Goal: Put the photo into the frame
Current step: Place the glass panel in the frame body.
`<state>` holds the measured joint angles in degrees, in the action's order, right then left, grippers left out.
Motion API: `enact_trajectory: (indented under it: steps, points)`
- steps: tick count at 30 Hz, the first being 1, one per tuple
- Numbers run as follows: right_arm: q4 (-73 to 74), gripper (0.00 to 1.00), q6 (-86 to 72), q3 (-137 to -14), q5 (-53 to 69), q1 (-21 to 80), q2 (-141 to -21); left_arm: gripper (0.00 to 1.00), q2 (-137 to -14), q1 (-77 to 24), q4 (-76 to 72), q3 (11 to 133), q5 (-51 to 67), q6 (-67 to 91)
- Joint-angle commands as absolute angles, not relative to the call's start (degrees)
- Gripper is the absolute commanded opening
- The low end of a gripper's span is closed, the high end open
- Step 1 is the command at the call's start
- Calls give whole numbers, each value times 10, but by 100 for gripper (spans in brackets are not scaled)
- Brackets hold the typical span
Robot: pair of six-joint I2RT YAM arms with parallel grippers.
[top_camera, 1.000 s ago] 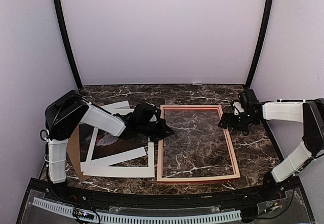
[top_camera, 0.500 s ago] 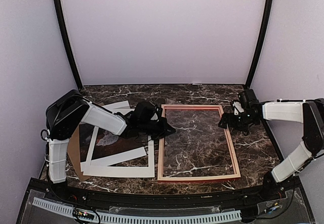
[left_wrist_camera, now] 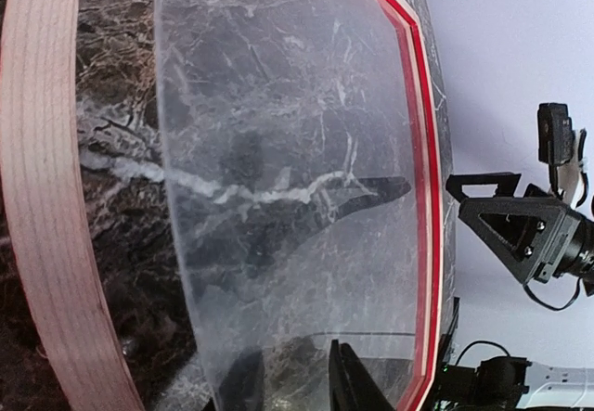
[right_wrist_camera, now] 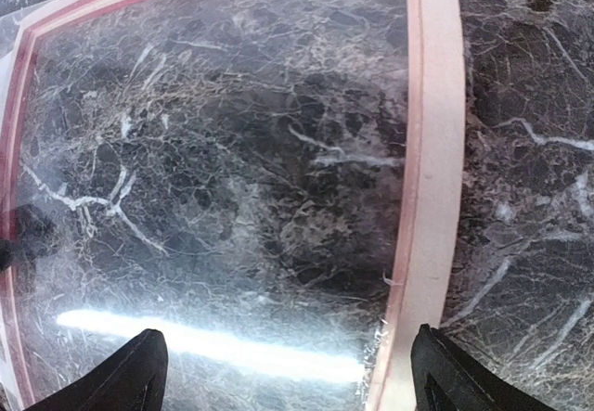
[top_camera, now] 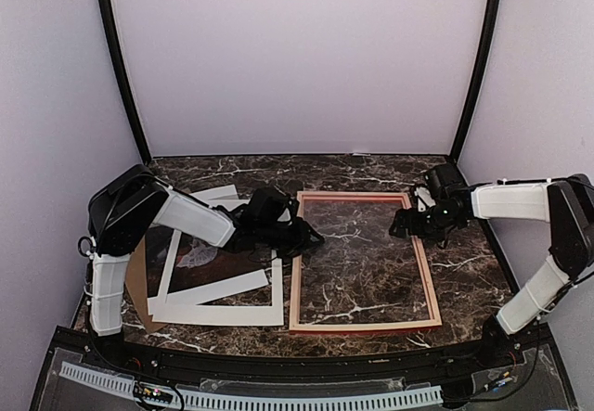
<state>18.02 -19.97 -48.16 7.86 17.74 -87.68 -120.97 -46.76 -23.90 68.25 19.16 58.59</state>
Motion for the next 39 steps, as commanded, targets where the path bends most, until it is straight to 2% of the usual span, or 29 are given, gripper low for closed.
enact_trajectory:
  steps: [1, 17, 29, 39]
  points:
    - [165, 92, -194, -510, 82, 202, -891, 33, -1210, -466, -230, 697, 203, 571]
    - [123, 92, -211, -588, 160, 322, -997, 49, -1215, -468, -208, 708, 201, 553]
    - [113, 92, -221, -579, 155, 330, -1025, 51, -1215, -469, -195, 710, 202, 540]
    - [116, 92, -219, -569, 149, 330, -1027, 59, -1193, -469, -156, 712, 177, 510]
